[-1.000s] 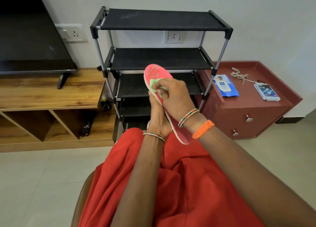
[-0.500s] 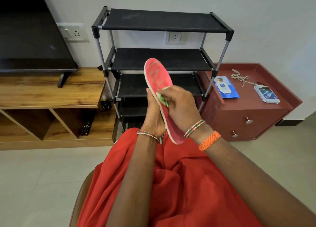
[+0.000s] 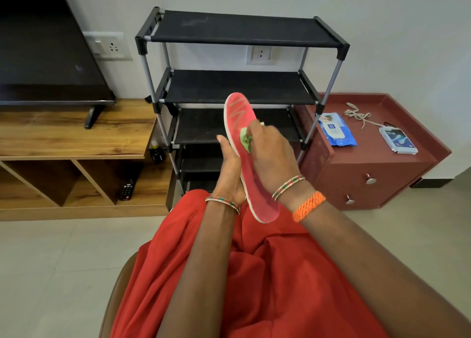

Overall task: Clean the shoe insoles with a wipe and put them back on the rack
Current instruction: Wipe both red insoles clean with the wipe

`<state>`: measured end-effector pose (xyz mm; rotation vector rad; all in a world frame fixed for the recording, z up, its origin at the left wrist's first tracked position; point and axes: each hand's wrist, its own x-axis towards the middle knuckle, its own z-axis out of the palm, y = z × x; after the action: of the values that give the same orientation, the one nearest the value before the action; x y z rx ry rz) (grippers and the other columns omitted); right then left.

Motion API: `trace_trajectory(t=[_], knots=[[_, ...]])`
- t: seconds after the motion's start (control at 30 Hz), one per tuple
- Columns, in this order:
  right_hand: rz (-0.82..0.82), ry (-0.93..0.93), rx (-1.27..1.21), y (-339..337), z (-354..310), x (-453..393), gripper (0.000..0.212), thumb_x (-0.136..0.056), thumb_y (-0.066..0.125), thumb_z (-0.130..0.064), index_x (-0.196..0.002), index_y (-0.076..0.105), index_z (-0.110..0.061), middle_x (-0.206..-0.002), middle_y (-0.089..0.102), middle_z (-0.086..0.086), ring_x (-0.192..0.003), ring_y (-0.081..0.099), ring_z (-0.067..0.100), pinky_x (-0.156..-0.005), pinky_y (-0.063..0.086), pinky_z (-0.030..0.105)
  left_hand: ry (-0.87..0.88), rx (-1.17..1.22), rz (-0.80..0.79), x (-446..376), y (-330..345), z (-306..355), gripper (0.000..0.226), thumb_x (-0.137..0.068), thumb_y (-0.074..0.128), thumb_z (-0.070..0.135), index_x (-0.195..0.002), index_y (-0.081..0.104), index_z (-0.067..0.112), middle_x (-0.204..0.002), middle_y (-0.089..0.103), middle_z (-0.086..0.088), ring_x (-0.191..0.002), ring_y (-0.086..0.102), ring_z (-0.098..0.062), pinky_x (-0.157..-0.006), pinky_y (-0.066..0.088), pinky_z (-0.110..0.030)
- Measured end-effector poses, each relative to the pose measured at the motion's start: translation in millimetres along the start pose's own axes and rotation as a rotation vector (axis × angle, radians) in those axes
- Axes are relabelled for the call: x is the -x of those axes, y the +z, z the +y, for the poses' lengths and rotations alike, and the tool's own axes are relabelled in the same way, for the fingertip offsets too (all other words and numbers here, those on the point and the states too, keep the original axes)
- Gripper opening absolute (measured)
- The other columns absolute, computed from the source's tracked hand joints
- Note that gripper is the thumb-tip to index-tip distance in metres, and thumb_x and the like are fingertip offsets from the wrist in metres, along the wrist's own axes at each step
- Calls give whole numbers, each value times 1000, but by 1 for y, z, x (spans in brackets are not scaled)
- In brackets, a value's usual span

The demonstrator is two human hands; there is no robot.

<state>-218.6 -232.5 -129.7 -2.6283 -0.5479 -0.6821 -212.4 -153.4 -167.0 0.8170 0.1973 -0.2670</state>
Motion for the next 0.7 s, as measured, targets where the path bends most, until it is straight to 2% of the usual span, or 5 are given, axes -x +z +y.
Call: trace_trajectory(t=[0.17, 0.37, 0.53, 0.63, 0.7], knots=[[-131, -20, -131, 6, -14, 37, 14, -86, 53, -2, -98, 59, -5, -95, 61, 11, -90, 57, 28, -65, 48, 37, -39, 43, -65, 2, -8, 4, 99, -79, -2, 81, -116, 61, 14, -102, 71, -12, -100, 65, -21, -100, 44, -35], [-73, -40, 34, -1, 1, -2, 7, -88, 50, -6, -92, 53, -11, -91, 56, 6, -79, 41, 15, -58, 28, 29, -9, -29, -2, -1, 2, -3, 87, -84, 12, 78, -125, 57, 16, -116, 65, -11, -112, 60, -25, -103, 44, -37], [-94, 20, -81, 3, -2, 0, 16, -83, 53, -3, -95, 54, -14, -91, 60, 3, -83, 52, 22, -64, 44, 35, 5, -22, 24, -5, -12, -1, 83, -86, 9, 75, -112, 62, 17, -89, 72, -7, -88, 68, -19, -79, 54, -29], [-227, -14, -181, 4, -12, 25, 18, -79, 57, -2, -91, 54, -16, -90, 59, 3, -86, 54, 23, -71, 48, 41, -45, 49, -66, -2, -17, 7, 103, -77, 5, 84, -125, 59, 10, -109, 68, -11, -104, 63, -26, -89, 52, -33], [-257, -50, -170, 3, -15, 30, 15, -80, 57, -3, -88, 53, -15, -88, 57, 2, -85, 53, 23, -68, 48, 43, -57, 40, -65, -1, -16, 9, 106, -76, 5, 85, -120, 62, 8, -118, 65, -11, -111, 60, -30, -97, 48, -37]])
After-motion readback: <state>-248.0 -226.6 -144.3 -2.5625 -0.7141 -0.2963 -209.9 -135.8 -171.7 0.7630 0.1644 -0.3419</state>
